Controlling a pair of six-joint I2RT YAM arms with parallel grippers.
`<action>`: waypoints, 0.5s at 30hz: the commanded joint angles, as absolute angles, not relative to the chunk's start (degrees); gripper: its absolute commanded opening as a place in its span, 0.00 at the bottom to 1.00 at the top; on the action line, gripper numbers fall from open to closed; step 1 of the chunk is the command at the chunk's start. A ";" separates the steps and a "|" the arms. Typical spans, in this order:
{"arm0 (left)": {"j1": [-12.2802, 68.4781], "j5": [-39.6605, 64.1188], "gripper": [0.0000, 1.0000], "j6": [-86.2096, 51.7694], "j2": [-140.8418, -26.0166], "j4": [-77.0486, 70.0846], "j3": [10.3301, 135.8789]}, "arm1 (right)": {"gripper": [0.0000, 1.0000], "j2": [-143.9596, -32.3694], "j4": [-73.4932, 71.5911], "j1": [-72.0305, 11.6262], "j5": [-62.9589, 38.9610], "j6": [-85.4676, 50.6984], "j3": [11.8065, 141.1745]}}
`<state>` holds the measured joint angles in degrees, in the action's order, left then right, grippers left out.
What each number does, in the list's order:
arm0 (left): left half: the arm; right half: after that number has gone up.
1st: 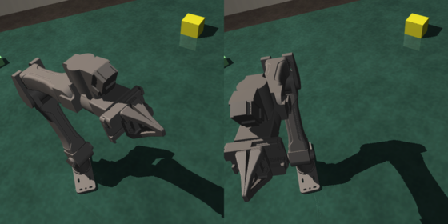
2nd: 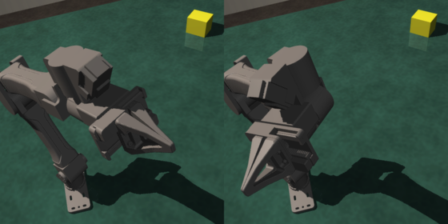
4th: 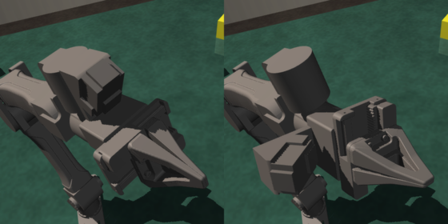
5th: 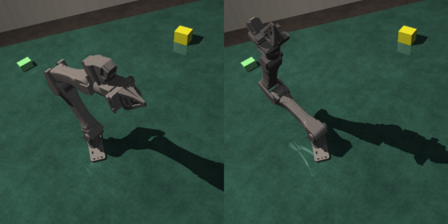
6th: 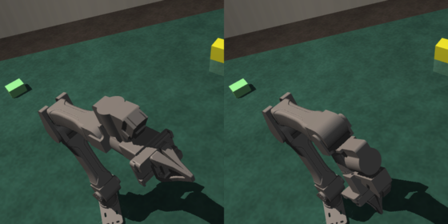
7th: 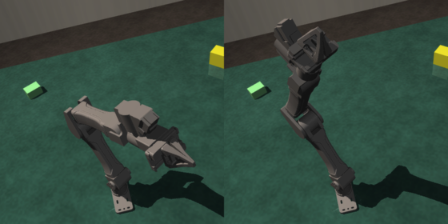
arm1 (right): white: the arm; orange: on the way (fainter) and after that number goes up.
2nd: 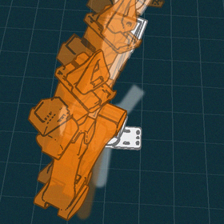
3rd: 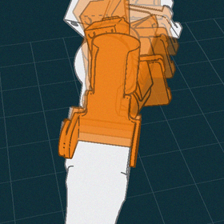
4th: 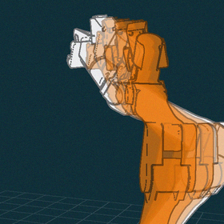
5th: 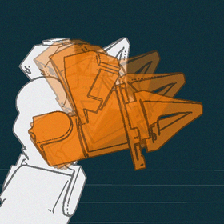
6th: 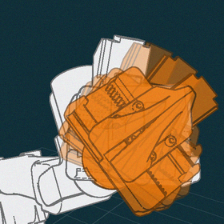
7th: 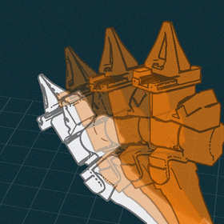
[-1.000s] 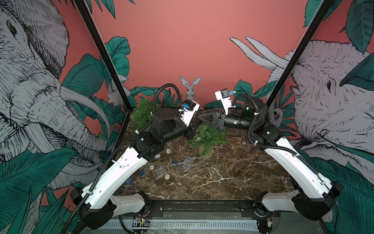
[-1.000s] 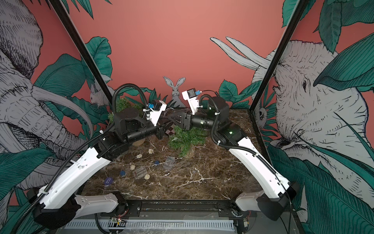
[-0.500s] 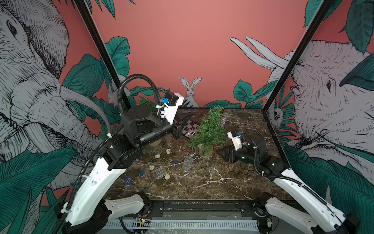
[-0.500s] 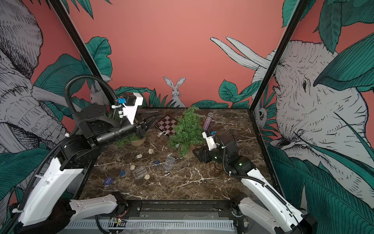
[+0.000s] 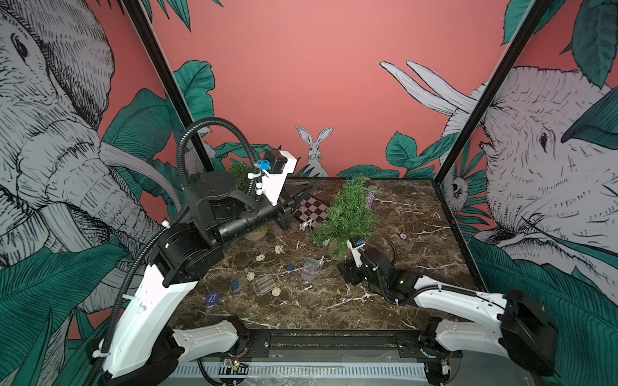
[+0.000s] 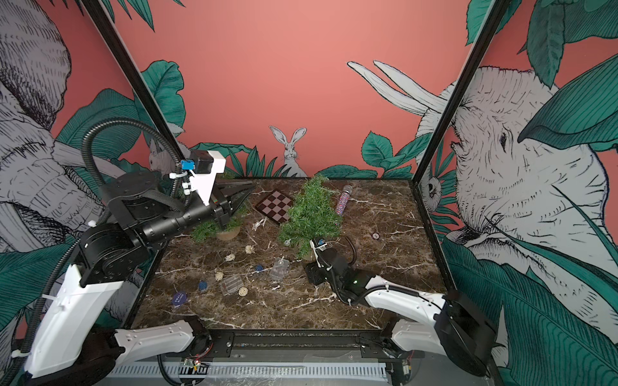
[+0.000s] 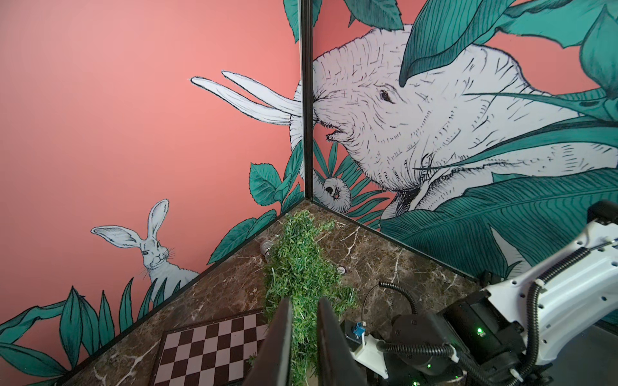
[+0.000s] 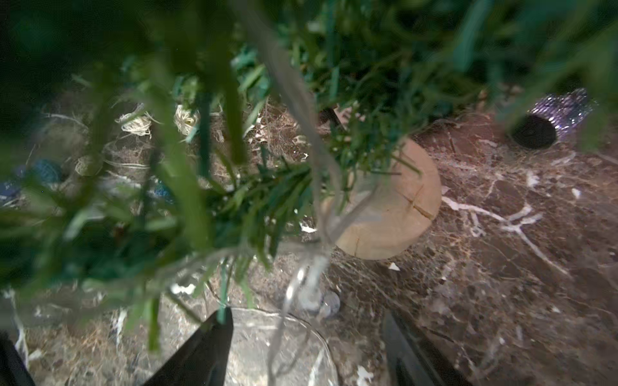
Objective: Wrap string light around the christmas tree
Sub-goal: Wrap the light string around the Christmas tree.
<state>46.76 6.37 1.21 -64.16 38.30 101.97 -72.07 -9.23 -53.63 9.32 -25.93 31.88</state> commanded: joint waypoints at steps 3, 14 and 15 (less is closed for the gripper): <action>46.41 4.50 0.00 3.29 -63.74 40.85 104.53 | 0.27 -72.52 -20.87 -55.24 20.06 -30.88 30.25; 46.43 -4.28 0.00 8.44 -61.86 41.51 102.81 | 0.00 -49.39 9.26 -55.22 15.87 -20.71 32.17; 46.44 -4.67 0.00 8.59 -61.46 41.12 102.76 | 0.00 -48.63 10.15 -55.21 15.65 -20.11 32.89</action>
<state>46.76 -1.87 6.37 -63.79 42.13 103.07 -50.98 2.92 -55.02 15.66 -23.22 30.83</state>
